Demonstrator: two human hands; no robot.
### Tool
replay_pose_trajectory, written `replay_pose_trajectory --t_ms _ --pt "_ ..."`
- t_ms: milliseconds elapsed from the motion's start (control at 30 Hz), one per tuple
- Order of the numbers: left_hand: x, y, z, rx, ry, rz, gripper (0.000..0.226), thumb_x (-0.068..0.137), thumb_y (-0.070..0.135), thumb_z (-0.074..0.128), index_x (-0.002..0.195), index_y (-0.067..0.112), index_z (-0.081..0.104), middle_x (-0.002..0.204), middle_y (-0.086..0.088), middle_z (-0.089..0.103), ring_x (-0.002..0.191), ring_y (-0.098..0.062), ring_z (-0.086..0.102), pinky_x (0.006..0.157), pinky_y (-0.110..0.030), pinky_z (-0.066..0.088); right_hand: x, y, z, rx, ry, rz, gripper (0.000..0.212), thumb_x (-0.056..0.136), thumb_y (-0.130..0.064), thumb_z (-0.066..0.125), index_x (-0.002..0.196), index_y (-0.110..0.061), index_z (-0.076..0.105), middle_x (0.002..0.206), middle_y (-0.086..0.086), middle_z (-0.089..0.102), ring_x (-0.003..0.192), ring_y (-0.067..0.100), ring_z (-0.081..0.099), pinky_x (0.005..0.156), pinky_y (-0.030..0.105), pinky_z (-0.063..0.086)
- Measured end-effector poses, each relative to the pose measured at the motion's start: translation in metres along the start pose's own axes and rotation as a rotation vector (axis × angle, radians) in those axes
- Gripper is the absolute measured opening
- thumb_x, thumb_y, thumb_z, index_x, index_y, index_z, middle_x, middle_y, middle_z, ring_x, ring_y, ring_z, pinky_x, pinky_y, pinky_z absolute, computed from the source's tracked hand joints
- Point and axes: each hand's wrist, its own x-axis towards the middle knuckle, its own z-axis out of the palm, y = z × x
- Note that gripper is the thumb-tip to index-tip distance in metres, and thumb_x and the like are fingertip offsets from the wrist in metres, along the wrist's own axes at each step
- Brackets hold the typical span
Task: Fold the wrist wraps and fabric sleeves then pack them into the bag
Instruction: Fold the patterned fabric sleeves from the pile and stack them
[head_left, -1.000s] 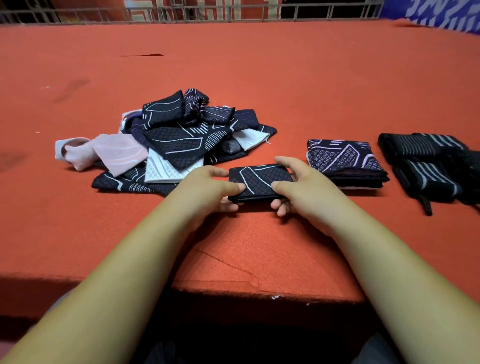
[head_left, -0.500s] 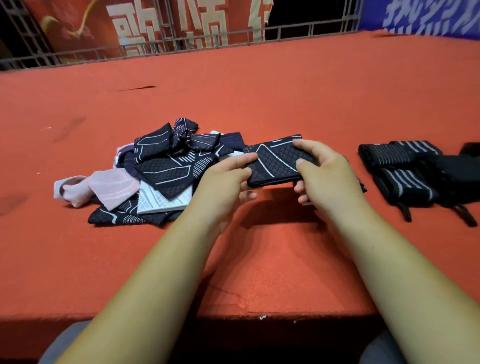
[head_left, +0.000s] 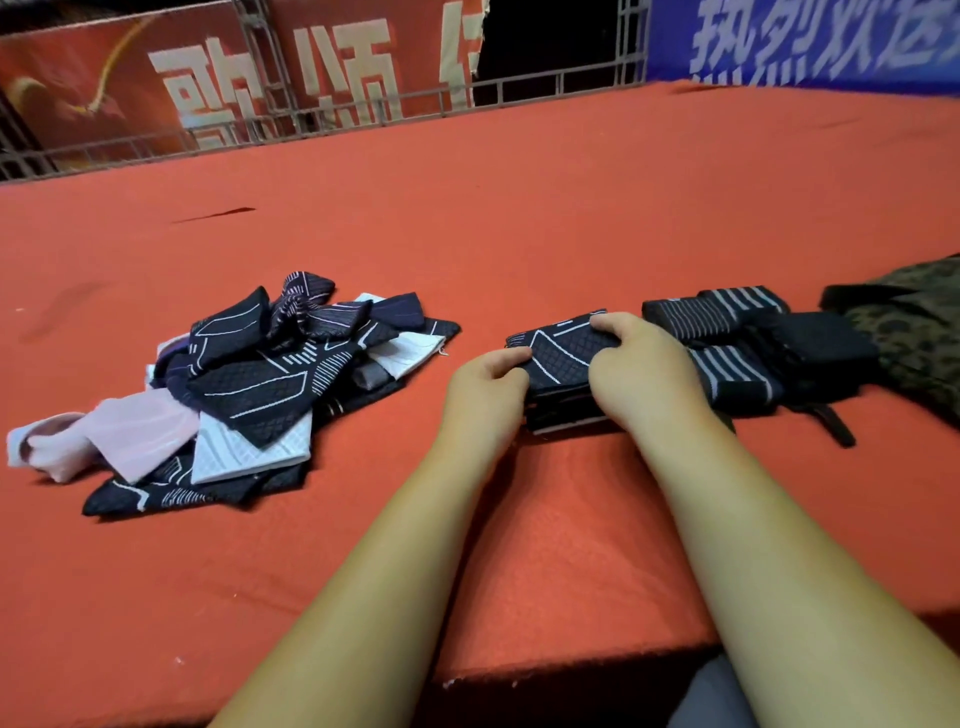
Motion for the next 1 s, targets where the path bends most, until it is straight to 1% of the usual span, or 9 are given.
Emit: replay_pose_trajectory --t_ms 67,100,167,367,500,633,800,900,1000 --pt "-0.001 -0.009 0.001 0.069 0.028 0.044 0.046 0.09 0.018 0.053 0.126 0.028 0.079 0.12 -0.009 0.078 0.097 -0.023 0.074 0.092 -0.036 0.059 0.002 0.002 0.004 -0.113 -0.033 0.0 0.06 0.094 -0.01 0.05 0.15 -0.031 0.06 0.151 0.004 0.062 0.137 0.031 0.057 0.109 0.035 0.045" --pt "0.0 -0.013 0.002 0.101 0.032 0.075 0.045 0.09 0.019 0.054 0.127 0.028 0.079 0.123 -0.003 0.075 0.113 -0.024 0.071 0.104 -0.037 0.054 0.004 0.004 0.006 -0.157 -0.047 -0.003 0.059 0.095 -0.011 0.05 0.151 -0.031 0.059 0.152 0.005 0.062 0.137 0.033 0.057 0.111 0.037 0.045" --pt "-0.002 -0.017 0.003 0.201 0.041 0.139 0.043 0.096 0.014 0.055 0.132 0.023 0.077 0.125 0.006 0.063 0.122 -0.012 0.062 0.111 -0.028 0.045 0.007 0.006 0.009 -0.203 -0.043 -0.003 0.058 0.097 -0.013 0.051 0.152 -0.032 0.058 0.153 0.005 0.061 0.138 0.033 0.057 0.112 0.039 0.046" --pt "-0.002 -0.027 0.007 0.225 0.026 0.204 0.035 0.102 0.02 0.063 0.135 0.024 0.074 0.108 0.012 0.046 0.101 -0.012 0.059 0.109 -0.031 0.047 0.013 0.014 0.015 -0.26 0.004 0.018 0.055 0.099 -0.014 0.052 0.149 -0.035 0.06 0.151 0.005 0.062 0.135 0.035 0.058 0.107 0.041 0.05" --pt "-0.003 -0.03 0.005 0.199 0.014 0.206 0.031 0.104 0.025 0.065 0.133 0.029 0.074 0.114 0.01 0.049 0.103 -0.01 0.059 0.109 -0.029 0.047 0.012 0.014 0.015 -0.246 0.05 0.004 0.057 0.097 -0.013 0.051 0.147 -0.038 0.061 0.148 0.003 0.064 0.133 0.034 0.06 0.105 0.04 0.05" --pt "-0.008 -0.03 0.005 0.171 0.046 0.243 0.028 0.104 0.024 0.063 0.128 0.034 0.074 0.118 0.004 0.055 0.104 -0.009 0.059 0.109 -0.031 0.047 0.008 0.007 0.016 -0.163 0.173 -0.049 0.057 0.096 -0.018 0.048 0.146 -0.041 0.062 0.146 0.0 0.066 0.132 0.033 0.061 0.106 0.039 0.05" --pt "-0.014 -0.023 -0.005 0.068 0.014 0.186 0.024 0.103 0.032 0.063 0.123 0.039 0.074 0.119 0.003 0.06 0.104 -0.015 0.067 0.103 -0.044 0.057 -0.008 -0.011 0.026 -0.1 0.219 -0.151 0.049 0.096 -0.022 0.05 0.138 -0.039 0.069 0.133 0.0 0.074 0.122 0.029 0.066 0.098 0.038 0.053" --pt "-0.012 -0.03 -0.019 0.063 -0.039 0.123 0.028 0.093 0.043 0.063 0.119 0.049 0.071 0.121 -0.001 0.07 0.098 -0.022 0.073 0.096 -0.058 0.061 -0.017 -0.019 0.038 -0.003 0.156 -0.218 0.044 0.097 -0.016 0.048 0.127 -0.036 0.073 0.123 -0.002 0.077 0.112 0.025 0.069 0.091 0.036 0.055" --pt "-0.004 -0.05 -0.041 0.176 -0.024 0.111 0.035 0.087 0.037 0.06 0.12 0.045 0.069 0.119 0.009 0.072 0.103 -0.022 0.073 0.097 -0.06 0.06 -0.023 -0.027 0.057 0.083 0.071 -0.286 0.037 0.098 -0.012 0.048 0.115 -0.027 0.077 0.116 -0.002 0.078 0.107 0.022 0.07 0.092 0.034 0.054"
